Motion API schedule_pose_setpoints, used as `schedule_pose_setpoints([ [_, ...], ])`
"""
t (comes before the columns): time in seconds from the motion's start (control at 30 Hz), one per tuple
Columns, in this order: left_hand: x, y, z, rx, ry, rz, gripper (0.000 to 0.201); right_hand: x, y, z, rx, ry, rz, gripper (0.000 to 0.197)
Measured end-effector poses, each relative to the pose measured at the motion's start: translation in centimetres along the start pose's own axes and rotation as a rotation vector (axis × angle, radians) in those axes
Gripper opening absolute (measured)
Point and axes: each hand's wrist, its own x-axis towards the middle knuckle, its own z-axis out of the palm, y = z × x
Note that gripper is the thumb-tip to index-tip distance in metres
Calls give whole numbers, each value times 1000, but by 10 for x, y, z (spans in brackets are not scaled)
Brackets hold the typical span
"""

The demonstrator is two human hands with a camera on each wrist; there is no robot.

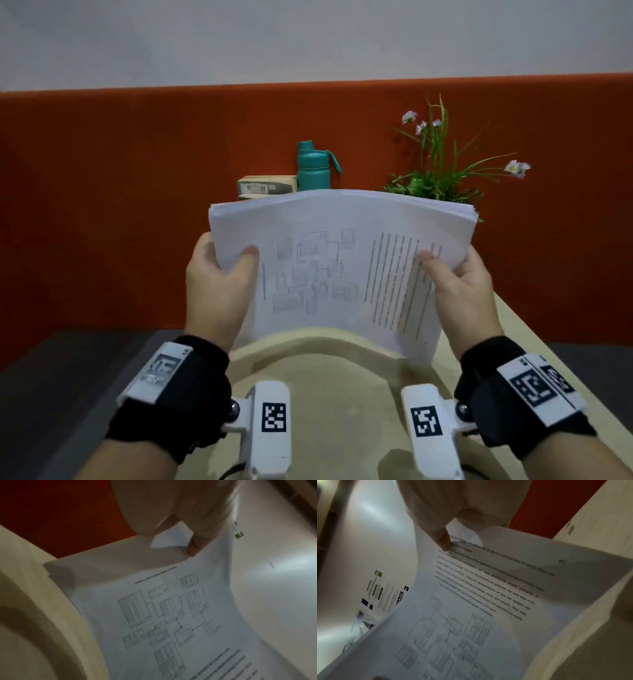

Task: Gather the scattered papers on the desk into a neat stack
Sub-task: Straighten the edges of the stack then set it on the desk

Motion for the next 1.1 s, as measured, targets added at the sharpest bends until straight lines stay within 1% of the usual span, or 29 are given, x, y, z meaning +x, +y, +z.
schedule_pose_setpoints([
  [0.03, 0, -1, -2, -15, -2, -9, 29, -1, 0, 0, 7, 14, -4, 15],
  [0.1, -2, -8, -6, -40, -25, -73, 30, -6, 2, -2, 1, 19, 4, 11],
  [0.17, -3, -16, -11, -45, -56, -130, 36, -9, 4, -2, -2, 20, 17, 11],
  [0.27, -2, -21, -13, -48, -87, -180, 32, -5, 1, -4, 5, 22, -3, 11],
  [0.37, 0, -23, -12, -44, -87, -184, 34, 0, -1, -3, 31, 31, -37, 34],
  [0.4, -1, -23, -11, -40, -89, -186, 36, 0, -1, -1, 27, 22, -27, 38],
  [0.43, -1, -23, -10, -41, -87, -197, 37, 0, 0, 0, 11, -1, -4, 37],
  [0.5, -1, -22, -10, -43, -88, -216, 32, 0, 1, 2, -14, -43, 36, 29],
  [0.57, 3, -17, -10, -51, -81, -184, 30, 3, -3, 1, -7, -42, 24, 24],
  [0.63, 7, -19, -11, -59, -51, -149, 34, 5, -4, -2, 0, -25, -8, 24],
  [0.67, 8, -22, -12, -55, -46, -160, 36, 5, -4, -3, 0, -30, -9, 25],
  [0.73, 3, -32, -14, -28, -79, -235, 38, -2, 2, -1, -29, -50, 39, 29],
  [0.8, -4, -38, -15, 28, -126, -284, 29, -6, 9, -2, -58, -65, 109, 37],
  [0.83, -4, -36, -17, 45, -138, -283, 26, -7, 8, -3, -62, -41, 115, 41],
  [0.87, -2, -30, -17, 58, -149, -270, 24, -6, 4, -5, -113, 16, 86, 50],
  [0.9, 1, -22, -18, 78, -163, -246, 23, -5, -3, -7, -232, 94, 13, 64],
  [0.93, 7, -12, -18, 125, -186, -196, 20, -3, -13, -7, -401, 165, -90, 78],
  [0.97, 14, -1, -17, 203, -216, -122, 16, -3, -24, -5, -564, 202, -222, 87],
  [1.0, 19, 13, -15, 301, -251, -41, 13, -4, -35, 1, -684, 183, -354, 92],
  [1.03, 24, 28, -11, 395, -284, 44, 11, -4, -44, 9, -764, 111, -431, 94],
  [1.07, 29, 43, -6, 476, -325, 127, 10, -3, -51, 17, -796, 3, -448, 93],
  [1.1, 33, 56, -1, 552, -359, 206, 10, -1, -55, 25, -801, -111, -413, 85],
])
